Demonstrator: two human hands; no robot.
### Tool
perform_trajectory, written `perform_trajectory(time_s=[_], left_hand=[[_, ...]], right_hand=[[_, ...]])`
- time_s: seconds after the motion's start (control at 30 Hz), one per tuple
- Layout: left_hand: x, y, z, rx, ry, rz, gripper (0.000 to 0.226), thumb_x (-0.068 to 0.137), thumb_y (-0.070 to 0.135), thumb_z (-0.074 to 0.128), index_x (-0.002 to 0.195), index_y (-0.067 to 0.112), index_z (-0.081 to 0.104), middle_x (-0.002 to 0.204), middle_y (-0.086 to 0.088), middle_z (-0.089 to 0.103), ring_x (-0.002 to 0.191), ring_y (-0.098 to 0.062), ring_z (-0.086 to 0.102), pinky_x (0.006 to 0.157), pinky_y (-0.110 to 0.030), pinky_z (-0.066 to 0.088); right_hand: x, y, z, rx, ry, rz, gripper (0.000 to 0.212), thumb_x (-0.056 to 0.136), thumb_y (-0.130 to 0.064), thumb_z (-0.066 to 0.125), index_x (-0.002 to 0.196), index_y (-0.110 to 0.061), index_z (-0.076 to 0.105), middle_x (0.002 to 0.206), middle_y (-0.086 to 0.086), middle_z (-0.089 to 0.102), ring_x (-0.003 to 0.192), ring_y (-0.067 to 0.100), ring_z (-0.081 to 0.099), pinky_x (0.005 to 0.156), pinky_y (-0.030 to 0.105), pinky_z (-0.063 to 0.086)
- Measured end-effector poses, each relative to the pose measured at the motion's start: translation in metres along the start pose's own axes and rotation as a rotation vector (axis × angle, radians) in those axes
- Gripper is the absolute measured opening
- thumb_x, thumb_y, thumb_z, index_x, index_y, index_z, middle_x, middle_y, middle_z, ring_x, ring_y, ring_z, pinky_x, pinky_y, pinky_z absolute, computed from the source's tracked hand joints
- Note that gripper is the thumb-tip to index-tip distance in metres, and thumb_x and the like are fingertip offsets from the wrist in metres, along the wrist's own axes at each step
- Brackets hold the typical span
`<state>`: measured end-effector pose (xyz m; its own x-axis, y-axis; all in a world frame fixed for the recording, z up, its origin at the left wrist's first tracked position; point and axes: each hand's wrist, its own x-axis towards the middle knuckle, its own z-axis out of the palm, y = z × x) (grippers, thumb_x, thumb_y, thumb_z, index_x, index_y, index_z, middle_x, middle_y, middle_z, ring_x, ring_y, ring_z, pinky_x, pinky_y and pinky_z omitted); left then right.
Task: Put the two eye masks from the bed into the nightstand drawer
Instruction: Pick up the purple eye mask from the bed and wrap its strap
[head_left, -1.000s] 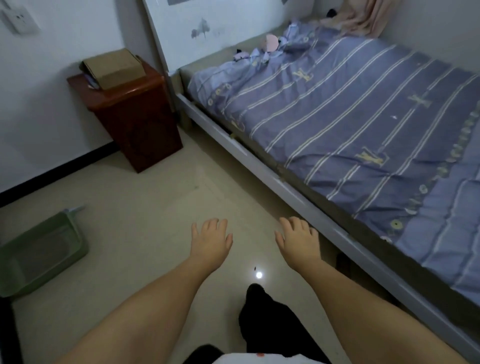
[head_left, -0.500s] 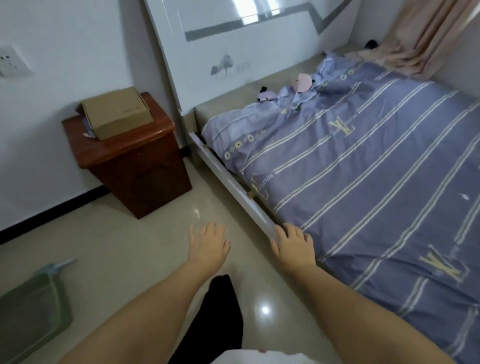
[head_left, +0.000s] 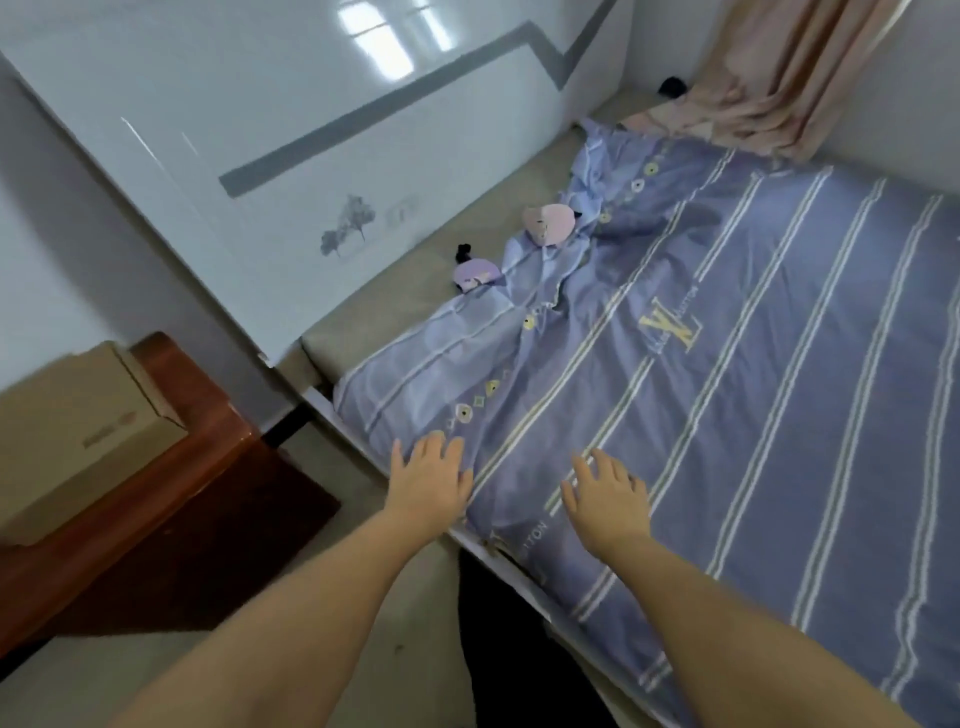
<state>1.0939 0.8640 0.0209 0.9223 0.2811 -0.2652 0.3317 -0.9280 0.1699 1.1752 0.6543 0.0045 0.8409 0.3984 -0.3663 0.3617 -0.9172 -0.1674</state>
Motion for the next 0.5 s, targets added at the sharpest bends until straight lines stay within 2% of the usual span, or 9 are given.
perform_trajectory(time_s=[0.07, 0.17, 0.23, 0.3, 0.4, 0.47, 0.5], left_hand=[[0.053, -0.005, -0.012, -0.015, -0.028, -0.015, 0.046, 0.094, 0.038, 0.036, 0.136, 0.019, 0.036, 0.14, -0.005, 0.043, 0.131, -0.022, 0.038, 0.114, -0.052, 0.017], [0.129, -0.016, -0.026, -0.064, -0.083, -0.075, 0.039, 0.094, 0.037, 0.035, 0.126, 0.016, 0.042, 0.134, -0.008, 0.05, 0.124, -0.027, 0.044, 0.108, -0.047, 0.029], [0.181, -0.026, -0.031, -0.119, -0.155, -0.097, 0.043, 0.095, 0.036, 0.034, 0.132, 0.014, 0.037, 0.137, -0.011, 0.048, 0.123, -0.031, 0.045, 0.103, -0.045, 0.036], [0.236, -0.036, -0.028, -0.233, -0.214, -0.112, 0.046, 0.096, 0.035, 0.035, 0.136, 0.011, 0.034, 0.139, -0.014, 0.046, 0.122, -0.034, 0.046, 0.1, -0.046, 0.042], [0.318, -0.046, -0.014, -0.508, -0.257, -0.252, 0.049, 0.096, 0.035, 0.036, 0.139, 0.012, 0.031, 0.143, -0.013, 0.041, 0.122, -0.034, 0.047, 0.097, -0.048, 0.045], [0.372, -0.049, -0.001, -0.671, -0.223, -0.349, 0.049, 0.096, 0.031, 0.039, 0.14, 0.011, 0.032, 0.139, -0.014, 0.047, 0.119, -0.033, 0.051, 0.096, -0.04, 0.046], [0.399, -0.05, 0.006, -0.738, -0.184, -0.391, 0.046, 0.095, 0.029, 0.04, 0.137, 0.008, 0.036, 0.13, -0.015, 0.054, 0.11, -0.032, 0.056, 0.088, -0.03, 0.045]], right_hand=[[0.055, -0.003, -0.011, 0.009, -0.037, -0.012, 0.05, 0.099, -0.04, 0.027, 0.145, -0.02, 0.023, 0.155, 0.009, 0.023, 0.14, 0.028, 0.023, 0.112, 0.05, 0.024], [0.133, -0.014, -0.026, 0.024, -0.068, -0.017, 0.049, 0.099, -0.04, 0.026, 0.145, -0.021, 0.023, 0.154, 0.009, 0.025, 0.14, 0.028, 0.025, 0.111, 0.049, 0.026], [0.181, -0.025, -0.035, 0.012, -0.07, -0.018, 0.049, 0.099, -0.039, 0.026, 0.145, -0.022, 0.023, 0.155, 0.008, 0.024, 0.14, 0.027, 0.025, 0.111, 0.048, 0.026], [0.232, -0.036, -0.039, 0.024, -0.069, -0.024, 0.048, 0.099, -0.038, 0.026, 0.144, -0.022, 0.023, 0.155, 0.007, 0.023, 0.141, 0.027, 0.023, 0.112, 0.047, 0.024], [0.308, -0.051, -0.032, 0.047, -0.031, -0.033, 0.046, 0.099, -0.036, 0.027, 0.142, -0.021, 0.026, 0.155, 0.008, 0.025, 0.142, 0.026, 0.021, 0.113, 0.048, 0.021], [0.354, -0.058, -0.017, 0.06, -0.009, -0.034, 0.046, 0.098, -0.034, 0.028, 0.142, -0.021, 0.026, 0.154, 0.009, 0.026, 0.143, 0.025, 0.019, 0.115, 0.049, 0.017], [0.373, -0.061, -0.007, 0.066, -0.009, -0.026, 0.047, 0.098, -0.034, 0.029, 0.143, -0.021, 0.027, 0.153, 0.009, 0.027, 0.143, 0.025, 0.019, 0.116, 0.049, 0.014]])
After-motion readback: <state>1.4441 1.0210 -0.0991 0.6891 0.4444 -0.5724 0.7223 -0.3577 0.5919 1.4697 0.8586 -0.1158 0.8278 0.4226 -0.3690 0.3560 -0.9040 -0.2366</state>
